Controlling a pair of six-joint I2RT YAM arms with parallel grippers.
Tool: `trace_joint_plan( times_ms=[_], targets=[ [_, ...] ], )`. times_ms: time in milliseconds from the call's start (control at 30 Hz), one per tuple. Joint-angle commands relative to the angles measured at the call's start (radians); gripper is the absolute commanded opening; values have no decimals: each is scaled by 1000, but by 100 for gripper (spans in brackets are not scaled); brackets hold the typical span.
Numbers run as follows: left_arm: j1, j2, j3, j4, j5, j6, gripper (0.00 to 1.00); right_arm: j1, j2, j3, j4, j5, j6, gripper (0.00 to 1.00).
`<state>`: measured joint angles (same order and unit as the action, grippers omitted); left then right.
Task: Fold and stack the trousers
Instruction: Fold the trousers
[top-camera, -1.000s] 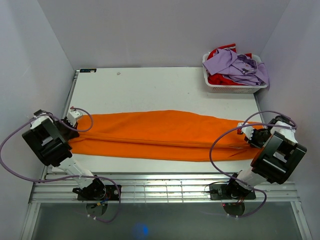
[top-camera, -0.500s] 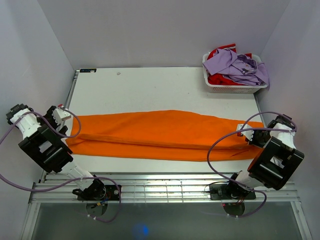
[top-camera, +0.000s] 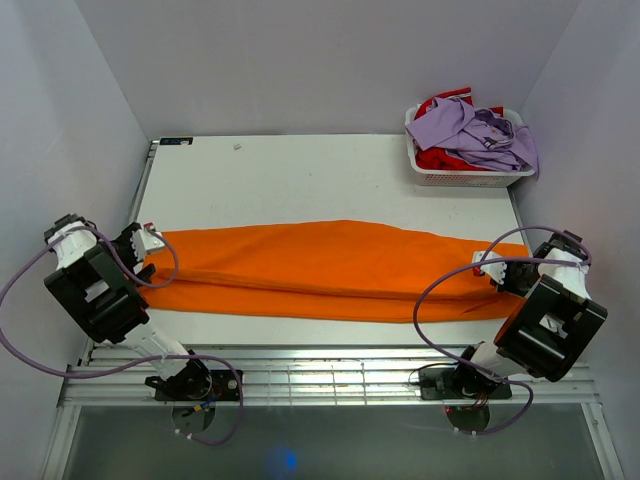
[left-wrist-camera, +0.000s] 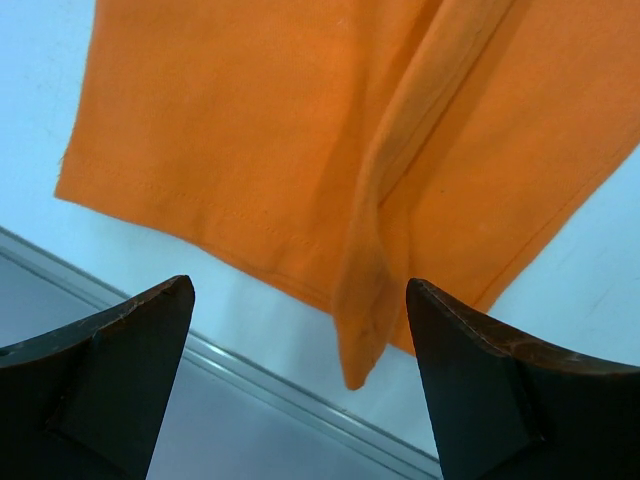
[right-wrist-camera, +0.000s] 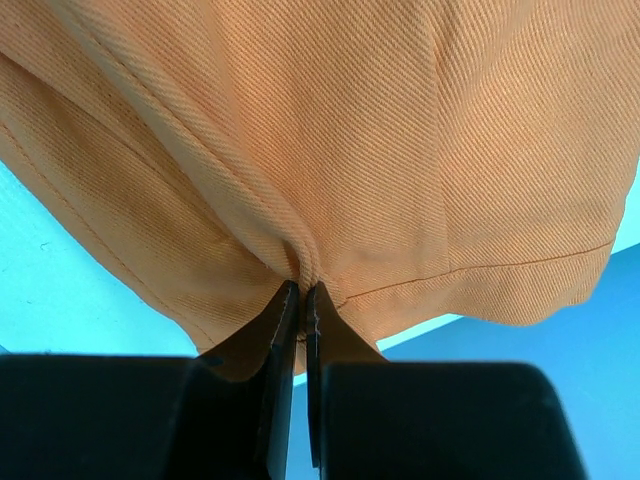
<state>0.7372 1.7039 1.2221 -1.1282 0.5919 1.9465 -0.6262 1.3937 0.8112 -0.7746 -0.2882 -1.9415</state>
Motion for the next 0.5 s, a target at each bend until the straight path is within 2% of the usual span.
trace_joint_plan(
  times_ms=[0, 100, 333, 467],
  targets=[
    [2, 14, 74, 32, -10, 2, 98, -1, -24, 0, 11, 34, -13, 8],
    [2, 42, 120, -17, -27, -4, 96, -1, -22, 5, 6, 37, -11, 8],
    [2, 62, 125, -110, -90, 43, 75, -1, -12, 29, -3, 38, -11, 8],
    [2, 54, 79, -151, -107, 52, 76, -1, -9, 48, -11, 32, -8, 8]
  ],
)
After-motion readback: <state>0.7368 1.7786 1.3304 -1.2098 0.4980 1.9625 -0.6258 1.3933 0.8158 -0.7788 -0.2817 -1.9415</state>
